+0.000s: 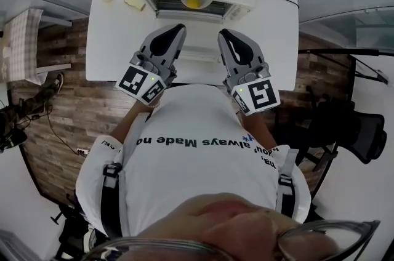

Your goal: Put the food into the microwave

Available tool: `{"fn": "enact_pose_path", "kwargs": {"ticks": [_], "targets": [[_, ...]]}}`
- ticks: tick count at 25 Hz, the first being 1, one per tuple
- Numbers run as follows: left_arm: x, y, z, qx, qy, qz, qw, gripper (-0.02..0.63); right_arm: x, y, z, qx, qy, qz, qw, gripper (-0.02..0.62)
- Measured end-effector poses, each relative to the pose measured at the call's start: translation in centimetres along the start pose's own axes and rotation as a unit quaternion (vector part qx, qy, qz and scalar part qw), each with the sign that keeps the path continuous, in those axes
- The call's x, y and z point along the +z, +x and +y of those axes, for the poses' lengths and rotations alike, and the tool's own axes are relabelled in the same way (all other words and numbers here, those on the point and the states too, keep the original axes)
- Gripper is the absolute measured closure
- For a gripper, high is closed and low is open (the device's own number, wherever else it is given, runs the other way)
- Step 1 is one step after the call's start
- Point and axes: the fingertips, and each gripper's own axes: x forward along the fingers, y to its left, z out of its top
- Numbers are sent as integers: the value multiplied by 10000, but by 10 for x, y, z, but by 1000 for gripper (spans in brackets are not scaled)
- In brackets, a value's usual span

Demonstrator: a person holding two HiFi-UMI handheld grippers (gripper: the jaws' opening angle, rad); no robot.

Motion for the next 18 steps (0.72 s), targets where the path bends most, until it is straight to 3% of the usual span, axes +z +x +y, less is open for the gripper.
{"fn": "enact_pose_path", "kwargs": {"ticks": [18], "targets": [[6,2,5,-5,35,-32,10000,594,7,3,0,-57,-114,5,9999,574]]}}
